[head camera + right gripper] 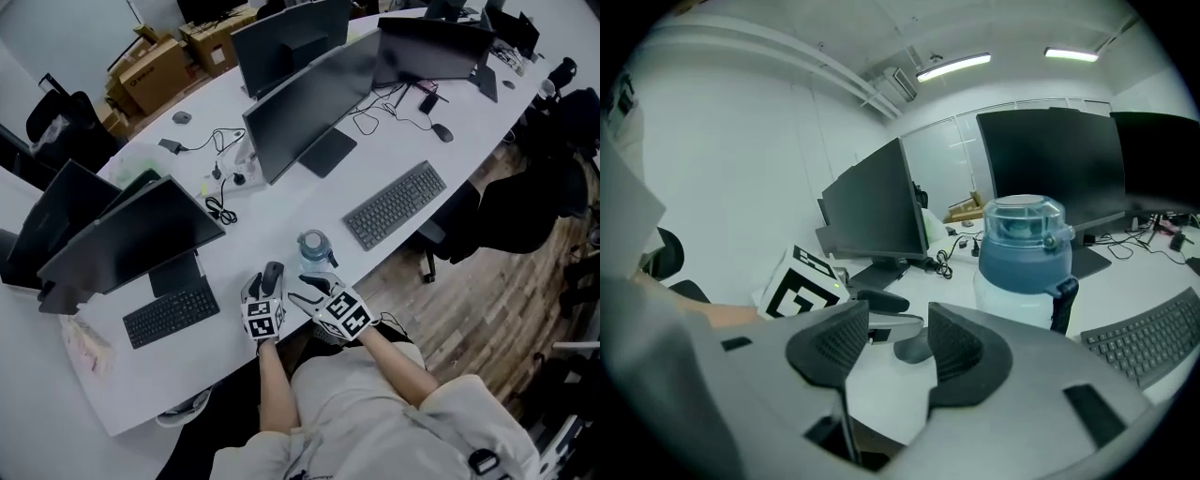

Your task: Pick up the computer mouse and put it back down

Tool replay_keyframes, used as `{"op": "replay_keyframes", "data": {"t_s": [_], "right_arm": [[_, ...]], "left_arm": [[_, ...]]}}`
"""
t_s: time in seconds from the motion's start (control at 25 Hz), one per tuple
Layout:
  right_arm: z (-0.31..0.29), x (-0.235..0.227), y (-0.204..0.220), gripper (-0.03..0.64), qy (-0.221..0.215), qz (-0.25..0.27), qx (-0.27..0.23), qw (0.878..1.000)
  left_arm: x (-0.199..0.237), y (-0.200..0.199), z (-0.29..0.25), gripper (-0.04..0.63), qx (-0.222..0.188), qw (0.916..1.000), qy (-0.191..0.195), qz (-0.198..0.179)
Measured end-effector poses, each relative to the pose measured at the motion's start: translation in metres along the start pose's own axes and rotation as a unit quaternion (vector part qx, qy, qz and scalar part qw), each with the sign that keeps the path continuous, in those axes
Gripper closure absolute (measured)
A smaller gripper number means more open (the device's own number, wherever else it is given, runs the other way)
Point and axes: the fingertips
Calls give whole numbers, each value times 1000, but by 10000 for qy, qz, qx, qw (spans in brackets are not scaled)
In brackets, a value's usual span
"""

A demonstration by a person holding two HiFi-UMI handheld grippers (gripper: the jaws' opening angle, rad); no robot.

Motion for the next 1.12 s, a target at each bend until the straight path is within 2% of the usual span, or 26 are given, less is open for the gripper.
{"op": "replay_keyframes", "data": {"t_s": [0.28, 0.76, 0.92, 1.12], "right_arm": [[1, 1, 24, 413, 219, -139, 231, 9994], [-13, 4, 40, 411, 239, -120, 517, 9983], [-15, 4, 37, 411, 214, -135, 494, 9985], [-18, 5, 41, 411, 201, -203, 504, 9983]], "left_arm": [[-12, 4, -14, 372, 59, 9992, 389, -43], [8, 21, -40, 318, 324, 9989, 325, 13], [16, 24, -49, 300, 403, 9983, 346, 254], [8, 36, -59, 282, 664, 9967, 465, 36]]}}
Point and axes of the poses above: the fingertips, and each gripper's own axes: z backward along the fingers, x to its left, y out of its underside, and after that the axes turned 8 degrees about -y, right-handed
